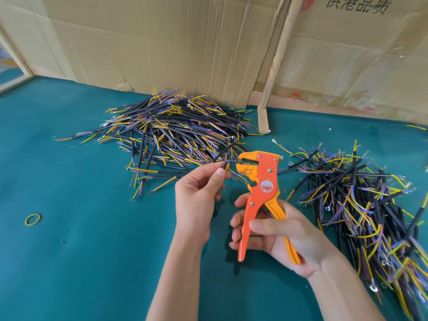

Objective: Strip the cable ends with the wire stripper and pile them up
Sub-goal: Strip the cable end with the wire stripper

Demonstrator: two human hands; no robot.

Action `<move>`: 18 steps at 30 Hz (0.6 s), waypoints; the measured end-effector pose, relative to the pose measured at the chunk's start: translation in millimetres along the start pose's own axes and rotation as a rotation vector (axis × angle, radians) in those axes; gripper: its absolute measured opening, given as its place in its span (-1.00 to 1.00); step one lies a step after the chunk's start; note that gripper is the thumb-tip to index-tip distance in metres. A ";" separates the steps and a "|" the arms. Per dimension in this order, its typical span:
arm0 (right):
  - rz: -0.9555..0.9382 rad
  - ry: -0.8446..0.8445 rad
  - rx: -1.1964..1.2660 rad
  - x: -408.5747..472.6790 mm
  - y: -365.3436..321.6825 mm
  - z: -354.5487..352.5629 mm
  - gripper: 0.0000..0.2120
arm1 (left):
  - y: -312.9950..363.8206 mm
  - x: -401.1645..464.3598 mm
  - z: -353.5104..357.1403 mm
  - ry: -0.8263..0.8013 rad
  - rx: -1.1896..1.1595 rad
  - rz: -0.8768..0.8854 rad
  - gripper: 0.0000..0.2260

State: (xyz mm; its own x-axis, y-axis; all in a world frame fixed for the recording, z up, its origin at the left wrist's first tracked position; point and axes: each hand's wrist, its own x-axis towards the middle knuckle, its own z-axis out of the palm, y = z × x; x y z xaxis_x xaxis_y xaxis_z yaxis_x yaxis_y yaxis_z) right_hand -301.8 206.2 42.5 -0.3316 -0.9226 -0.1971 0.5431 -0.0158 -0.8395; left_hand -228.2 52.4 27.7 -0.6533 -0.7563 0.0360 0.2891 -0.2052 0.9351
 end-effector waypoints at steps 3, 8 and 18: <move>0.007 -0.004 -0.016 1.0 0.7 4.4 -0.62 | -0.2 0.0 0.2 -0.012 0.022 0.000 -0.74; 0.007 0.022 -0.016 1.1 -0.3 10.0 -0.65 | -1.1 -0.1 1.0 -0.009 0.043 -0.025 -0.78; 0.028 0.077 -0.079 -1.4 -2.3 11.1 -0.66 | -3.1 2.9 -2.6 -0.013 0.131 0.057 -0.75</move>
State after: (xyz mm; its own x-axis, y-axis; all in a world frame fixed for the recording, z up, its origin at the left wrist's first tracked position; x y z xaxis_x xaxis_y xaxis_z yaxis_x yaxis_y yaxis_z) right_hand -294.0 203.2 50.3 -0.3774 -0.8897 -0.2570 0.4912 0.0430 -0.8700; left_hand -229.2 49.2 24.0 -0.6478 -0.7559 0.0945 0.2326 -0.0782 0.9694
